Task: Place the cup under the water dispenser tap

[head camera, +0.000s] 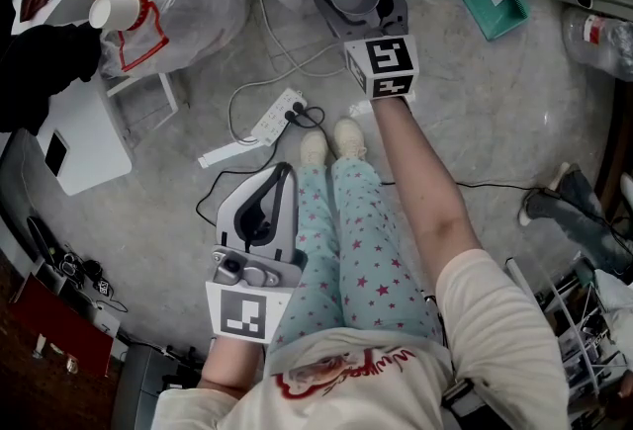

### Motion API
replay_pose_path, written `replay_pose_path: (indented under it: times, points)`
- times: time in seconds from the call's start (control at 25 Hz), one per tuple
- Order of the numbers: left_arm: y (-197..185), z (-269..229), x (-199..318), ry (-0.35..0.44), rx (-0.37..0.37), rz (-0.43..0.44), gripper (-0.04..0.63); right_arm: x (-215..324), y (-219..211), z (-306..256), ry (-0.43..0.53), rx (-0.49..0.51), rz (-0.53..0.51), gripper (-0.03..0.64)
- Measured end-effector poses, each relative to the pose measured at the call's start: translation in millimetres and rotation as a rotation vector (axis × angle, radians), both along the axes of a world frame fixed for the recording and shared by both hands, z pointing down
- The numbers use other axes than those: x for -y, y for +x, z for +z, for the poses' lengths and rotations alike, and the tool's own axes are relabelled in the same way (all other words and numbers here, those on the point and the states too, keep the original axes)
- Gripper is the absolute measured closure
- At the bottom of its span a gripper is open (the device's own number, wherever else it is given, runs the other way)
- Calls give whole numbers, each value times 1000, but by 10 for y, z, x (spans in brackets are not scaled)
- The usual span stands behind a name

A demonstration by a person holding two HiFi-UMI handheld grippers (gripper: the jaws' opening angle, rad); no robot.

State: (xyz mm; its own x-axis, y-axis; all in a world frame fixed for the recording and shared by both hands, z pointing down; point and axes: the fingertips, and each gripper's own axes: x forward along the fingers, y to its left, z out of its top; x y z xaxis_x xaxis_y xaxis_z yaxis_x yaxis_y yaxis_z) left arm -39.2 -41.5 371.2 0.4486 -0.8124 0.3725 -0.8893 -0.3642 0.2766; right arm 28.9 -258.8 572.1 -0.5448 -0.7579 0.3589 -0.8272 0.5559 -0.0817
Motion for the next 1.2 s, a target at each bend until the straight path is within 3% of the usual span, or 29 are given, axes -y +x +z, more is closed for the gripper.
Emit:
replay_pose_path:
  times: [1.2]
  points:
    - [22, -49, -24, 13, -7, -11, 574, -46, -29, 22, -44, -31, -46, 268]
